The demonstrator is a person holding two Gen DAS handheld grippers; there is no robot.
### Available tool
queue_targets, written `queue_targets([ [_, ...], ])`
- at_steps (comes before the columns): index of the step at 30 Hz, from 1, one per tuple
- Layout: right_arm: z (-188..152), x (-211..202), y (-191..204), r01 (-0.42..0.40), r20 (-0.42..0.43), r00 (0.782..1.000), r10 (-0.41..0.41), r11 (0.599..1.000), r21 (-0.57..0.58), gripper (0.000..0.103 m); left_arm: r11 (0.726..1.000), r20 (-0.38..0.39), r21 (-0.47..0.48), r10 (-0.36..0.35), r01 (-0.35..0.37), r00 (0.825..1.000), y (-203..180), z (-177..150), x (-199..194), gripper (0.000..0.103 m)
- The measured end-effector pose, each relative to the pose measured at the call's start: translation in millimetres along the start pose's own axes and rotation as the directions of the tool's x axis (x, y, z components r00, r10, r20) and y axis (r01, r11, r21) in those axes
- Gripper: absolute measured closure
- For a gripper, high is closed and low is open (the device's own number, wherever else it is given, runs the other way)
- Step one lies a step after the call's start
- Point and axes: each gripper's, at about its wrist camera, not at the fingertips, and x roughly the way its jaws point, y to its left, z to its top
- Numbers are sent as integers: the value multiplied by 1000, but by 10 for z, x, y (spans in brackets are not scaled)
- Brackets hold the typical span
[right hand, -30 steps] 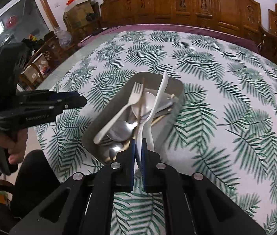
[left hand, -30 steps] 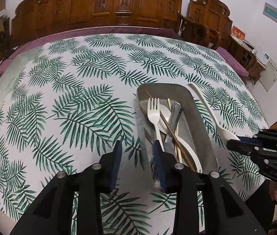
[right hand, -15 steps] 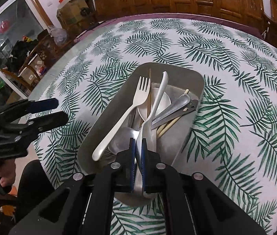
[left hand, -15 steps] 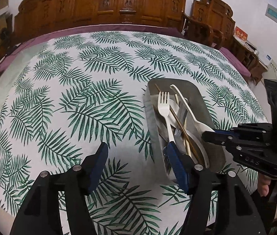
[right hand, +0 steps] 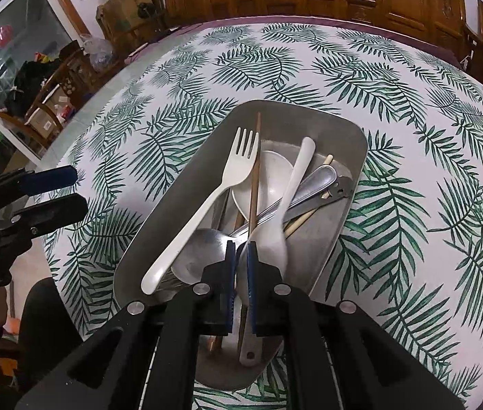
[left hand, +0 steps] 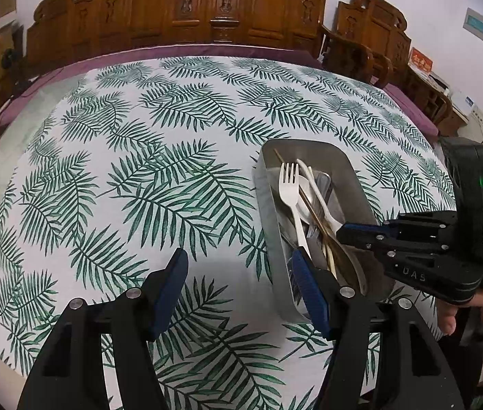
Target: Organize utensils
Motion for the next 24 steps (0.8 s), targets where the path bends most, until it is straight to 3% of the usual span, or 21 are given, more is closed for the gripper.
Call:
queue_targets([
  [9,-89,-276,84,16,59,998,-14,999,-33,93,1000,25,6,7,-7,1000,-98,-4,-152,42],
  [20,-382,-1094,167,38,215,976,-31,999,-29,79,1000,106,15,5,-7,994,-304,-77,-545,12],
  [24,-531,-1377,173,57,266,963,-50,998,-17,69,999,127,32,0,-4,992,-425,-126,-712,8],
])
